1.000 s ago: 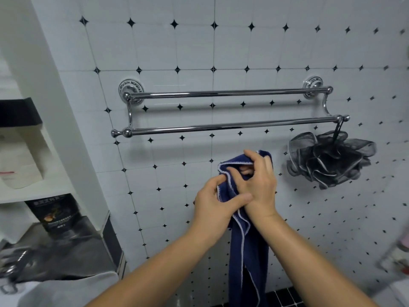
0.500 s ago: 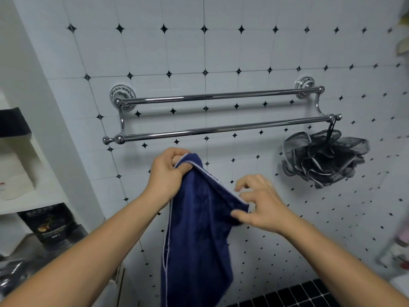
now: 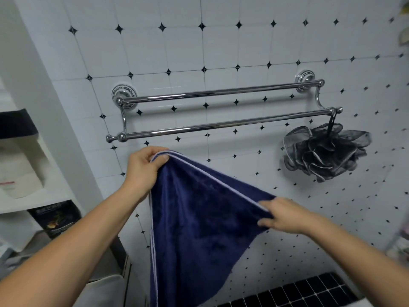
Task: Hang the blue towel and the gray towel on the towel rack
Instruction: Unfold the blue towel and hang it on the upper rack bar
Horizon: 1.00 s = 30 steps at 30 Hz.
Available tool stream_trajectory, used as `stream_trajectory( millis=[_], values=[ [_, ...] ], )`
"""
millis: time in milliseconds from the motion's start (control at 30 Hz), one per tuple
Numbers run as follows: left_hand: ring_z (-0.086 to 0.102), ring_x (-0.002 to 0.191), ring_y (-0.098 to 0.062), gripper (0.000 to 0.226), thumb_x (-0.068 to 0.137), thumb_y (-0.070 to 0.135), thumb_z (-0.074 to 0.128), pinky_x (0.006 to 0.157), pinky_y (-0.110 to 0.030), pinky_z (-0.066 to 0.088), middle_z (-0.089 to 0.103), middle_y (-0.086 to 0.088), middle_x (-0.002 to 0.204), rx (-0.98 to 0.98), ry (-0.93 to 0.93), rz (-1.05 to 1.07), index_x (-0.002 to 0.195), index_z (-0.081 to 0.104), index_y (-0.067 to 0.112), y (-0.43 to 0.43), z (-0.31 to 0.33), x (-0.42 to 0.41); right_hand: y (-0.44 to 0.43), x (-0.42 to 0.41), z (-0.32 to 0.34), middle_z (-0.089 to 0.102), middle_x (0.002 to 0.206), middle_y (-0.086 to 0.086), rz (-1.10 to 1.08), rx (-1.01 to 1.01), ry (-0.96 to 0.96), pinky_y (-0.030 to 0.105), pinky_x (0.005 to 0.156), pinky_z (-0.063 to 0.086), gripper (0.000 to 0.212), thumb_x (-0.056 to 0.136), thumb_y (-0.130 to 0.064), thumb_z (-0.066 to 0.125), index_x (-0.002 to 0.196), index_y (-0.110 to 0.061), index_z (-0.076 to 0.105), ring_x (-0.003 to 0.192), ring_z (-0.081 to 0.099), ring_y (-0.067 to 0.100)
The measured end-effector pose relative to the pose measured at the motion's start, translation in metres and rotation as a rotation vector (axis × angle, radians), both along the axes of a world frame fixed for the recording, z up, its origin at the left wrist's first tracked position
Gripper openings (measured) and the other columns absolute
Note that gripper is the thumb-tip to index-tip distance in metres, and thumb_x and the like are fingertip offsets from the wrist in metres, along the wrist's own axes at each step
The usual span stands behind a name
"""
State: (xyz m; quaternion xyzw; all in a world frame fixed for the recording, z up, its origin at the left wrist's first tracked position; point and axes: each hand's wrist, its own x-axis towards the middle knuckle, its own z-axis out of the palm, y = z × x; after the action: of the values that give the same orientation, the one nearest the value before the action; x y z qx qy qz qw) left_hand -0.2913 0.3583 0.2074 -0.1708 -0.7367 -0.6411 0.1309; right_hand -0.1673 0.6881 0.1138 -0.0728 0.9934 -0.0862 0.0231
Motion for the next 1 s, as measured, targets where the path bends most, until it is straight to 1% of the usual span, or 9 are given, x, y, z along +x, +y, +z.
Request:
stream_trajectory(
  millis=[167, 267, 333, 400, 500, 567, 667, 867, 1000],
  values=[
    [0.063, 0.077, -0.022, 0.03, 0.089, 0.005, 0.066, 0.074, -0.035, 0.052, 0.067, -0.015, 0.082, -0.151, 0.073, 0.062, 0.088, 0.059, 0.034, -0.024, -0.013, -0.005, 0.034, 0.002, 0.045, 0.062, 0.064, -0.003, -0.084, -0.187, 0.217, 0.033, 0.06, 0.044, 0.02, 0.079, -0.04, 0.077, 0.069, -0.03, 0.062, 0.065, 0.058, 0.017],
    [0.062, 0.081, 0.002, 0.035, 0.09, 0.005, 0.064, 0.076, -0.014, 0.048, 0.068, 0.003, 0.091, -0.37, 0.256, 0.009, 0.097, 0.057, 0.039, -0.031, -0.017, -0.001, 0.043, -0.001, 0.06, 0.056, 0.07, -0.003, -0.156, -0.059, 0.388, 0.035, 0.072, 0.04, 0.023, 0.076, -0.052, 0.074, 0.081, -0.029, 0.072, 0.075, 0.054, 0.025],
    [0.064, 0.09, -0.005, 0.029, 0.091, 0.001, 0.063, 0.084, -0.012, 0.046, 0.07, 0.003, 0.098, -0.485, 0.329, -0.05, 0.106, 0.068, 0.025, -0.036, -0.019, 0.001, 0.049, -0.001, 0.07, 0.054, 0.075, -0.003, -0.222, -0.035, 0.425, 0.036, 0.081, 0.037, 0.024, 0.075, -0.057, 0.072, 0.082, -0.034, 0.071, 0.08, 0.052, 0.028],
    [0.065, 0.093, -0.017, 0.026, 0.089, -0.005, 0.063, 0.087, -0.009, 0.043, 0.071, -0.003, 0.1, -0.591, 0.421, -0.084, 0.108, 0.074, 0.011, -0.038, -0.022, 0.002, 0.049, -0.001, 0.077, 0.056, 0.079, -0.007, -0.247, -0.03, 0.459, 0.034, 0.081, 0.031, 0.021, 0.074, -0.058, 0.07, 0.083, -0.041, 0.063, 0.082, 0.054, 0.024],
    [0.065, 0.089, -0.017, 0.023, 0.089, -0.007, 0.063, 0.083, -0.008, 0.042, 0.071, -0.006, 0.095, -0.636, 0.467, -0.118, 0.102, 0.075, 0.007, -0.036, -0.024, 0.007, 0.044, -0.003, 0.087, 0.066, 0.098, -0.002, -0.315, 0.03, 0.484, 0.036, 0.087, 0.036, 0.042, 0.075, -0.055, 0.072, 0.111, -0.037, 0.059, 0.092, 0.059, 0.024],
    [0.063, 0.086, -0.003, 0.02, 0.092, -0.005, 0.06, 0.08, -0.006, 0.041, 0.071, 0.002, 0.092, -0.615, 0.436, -0.133, 0.097, 0.073, 0.009, -0.034, -0.027, 0.01, 0.04, -0.004, 0.091, 0.069, 0.107, 0.005, -0.367, 0.141, 0.426, 0.039, 0.092, 0.037, 0.053, 0.079, -0.054, 0.071, 0.125, -0.033, 0.058, 0.103, 0.06, 0.027],
    [0.059, 0.085, 0.012, 0.02, 0.098, 0.004, 0.053, 0.075, -0.004, 0.04, 0.066, 0.018, 0.09, -0.575, 0.351, -0.12, 0.097, 0.067, 0.019, -0.03, -0.03, 0.011, 0.033, -0.005, 0.099, 0.071, 0.094, -0.001, -0.395, 0.313, 0.358, 0.036, 0.079, 0.034, 0.033, 0.081, -0.056, 0.066, 0.1, -0.029, 0.068, 0.1, 0.063, 0.024],
    [0.061, 0.078, -0.002, 0.022, 0.098, 0.006, 0.051, 0.068, -0.004, 0.039, 0.064, 0.019, 0.083, -0.588, 0.277, -0.067, 0.092, 0.062, 0.024, -0.028, -0.029, 0.003, 0.022, -0.002, 0.107, 0.057, 0.073, -0.005, -0.411, 0.306, 0.315, 0.034, 0.069, 0.032, 0.033, 0.074, -0.057, 0.073, 0.079, -0.029, 0.055, 0.08, 0.057, 0.024],
    [0.065, 0.087, -0.03, 0.019, 0.096, 0.011, 0.056, 0.074, -0.033, 0.047, 0.071, 0.0, 0.089, -0.811, 0.37, -0.021, 0.113, 0.061, 0.016, -0.042, -0.026, -0.006, 0.022, 0.004, 0.106, 0.054, 0.063, -0.01, -0.244, 0.251, 0.149, 0.035, 0.069, 0.035, 0.041, 0.069, -0.054, 0.078, 0.067, -0.028, 0.047, 0.072, 0.052, 0.019]
  ],
)
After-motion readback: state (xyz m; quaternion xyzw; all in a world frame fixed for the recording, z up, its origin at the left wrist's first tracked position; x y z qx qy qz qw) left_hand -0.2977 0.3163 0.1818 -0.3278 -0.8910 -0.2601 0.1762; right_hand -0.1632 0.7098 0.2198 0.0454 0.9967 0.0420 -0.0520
